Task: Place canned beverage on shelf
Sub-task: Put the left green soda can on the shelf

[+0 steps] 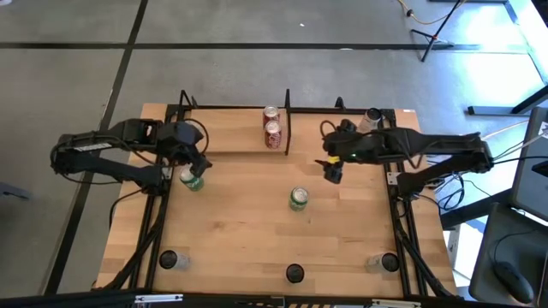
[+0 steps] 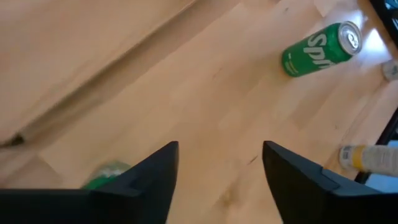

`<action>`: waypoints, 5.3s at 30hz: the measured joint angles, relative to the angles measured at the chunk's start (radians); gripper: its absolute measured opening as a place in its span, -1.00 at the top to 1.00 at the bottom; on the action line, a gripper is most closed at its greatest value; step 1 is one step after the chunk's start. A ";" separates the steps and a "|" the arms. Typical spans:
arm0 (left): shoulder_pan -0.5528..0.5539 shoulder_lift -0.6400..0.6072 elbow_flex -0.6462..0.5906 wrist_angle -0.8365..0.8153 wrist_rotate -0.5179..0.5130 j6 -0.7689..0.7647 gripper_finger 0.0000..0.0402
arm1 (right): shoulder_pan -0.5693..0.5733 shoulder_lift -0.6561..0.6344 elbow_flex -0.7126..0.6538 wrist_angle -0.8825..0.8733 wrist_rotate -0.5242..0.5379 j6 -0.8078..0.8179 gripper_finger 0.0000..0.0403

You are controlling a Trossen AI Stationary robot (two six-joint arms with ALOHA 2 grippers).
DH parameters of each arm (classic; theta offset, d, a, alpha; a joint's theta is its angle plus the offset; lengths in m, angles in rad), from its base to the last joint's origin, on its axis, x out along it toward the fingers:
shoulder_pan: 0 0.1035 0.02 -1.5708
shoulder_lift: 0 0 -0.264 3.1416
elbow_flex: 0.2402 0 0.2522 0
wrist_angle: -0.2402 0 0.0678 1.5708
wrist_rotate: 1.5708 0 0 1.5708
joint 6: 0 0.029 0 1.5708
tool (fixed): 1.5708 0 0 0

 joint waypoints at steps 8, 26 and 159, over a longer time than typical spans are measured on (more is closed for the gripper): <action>0.003 0.032 0.000 -0.087 -0.039 -0.149 -0.59 | 0.000 -0.036 -0.060 0.036 0.000 -0.021 -0.69; 0.008 0.064 -0.031 -0.342 0.002 -0.259 -0.67 | 0.000 -0.036 -0.060 0.097 0.024 -0.119 -0.69; 0.548 0.780 0.402 0.290 0.262 1.144 -0.33 | -0.216 0.062 -0.058 0.499 -0.269 -0.172 0.96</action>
